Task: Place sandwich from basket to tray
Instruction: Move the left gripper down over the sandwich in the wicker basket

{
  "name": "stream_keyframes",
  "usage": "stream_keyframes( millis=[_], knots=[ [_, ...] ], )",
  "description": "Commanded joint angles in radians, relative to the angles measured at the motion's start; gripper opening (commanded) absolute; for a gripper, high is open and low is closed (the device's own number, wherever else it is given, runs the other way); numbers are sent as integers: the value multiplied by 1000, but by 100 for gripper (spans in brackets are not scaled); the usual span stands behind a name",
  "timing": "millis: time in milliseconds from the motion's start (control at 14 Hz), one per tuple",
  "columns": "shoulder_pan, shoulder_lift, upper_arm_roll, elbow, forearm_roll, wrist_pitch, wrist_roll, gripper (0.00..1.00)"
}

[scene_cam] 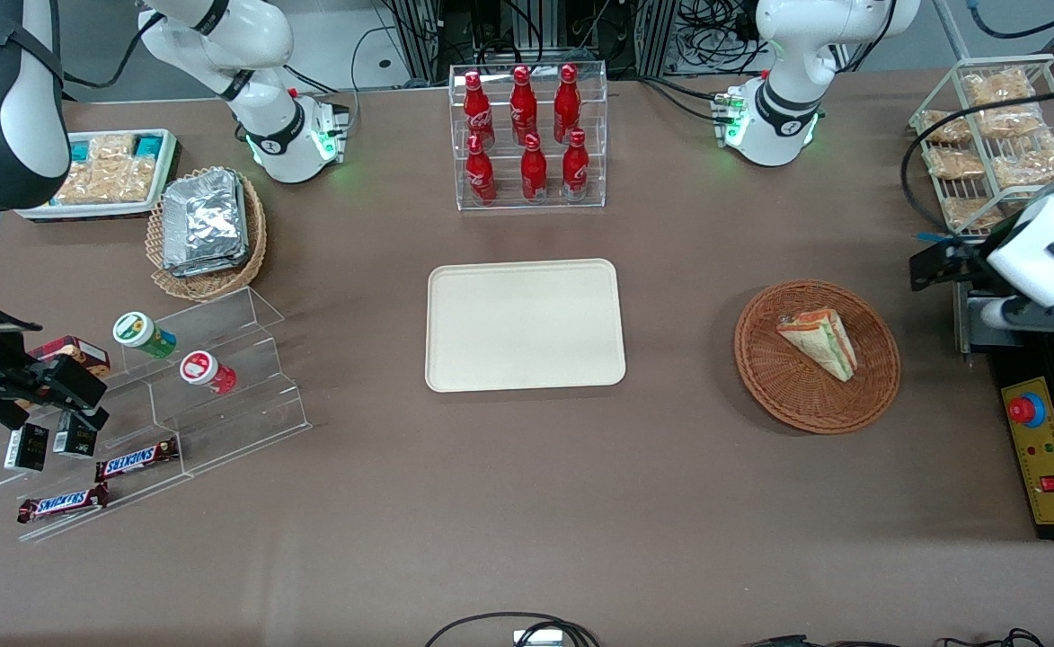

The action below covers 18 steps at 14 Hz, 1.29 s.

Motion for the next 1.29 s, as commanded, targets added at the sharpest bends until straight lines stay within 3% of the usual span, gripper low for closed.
stream_keyframes(
  millis=[0,429,857,1214],
  knots=[
    [-12,-88,14,-205,-5,162,-93,100],
    [-12,-145,14,-566,14,554,-376,100],
    [-3,-125,14,-744,15,753,-506,100],
    [-3,-44,15,-790,15,873,-595,100]
  ],
)
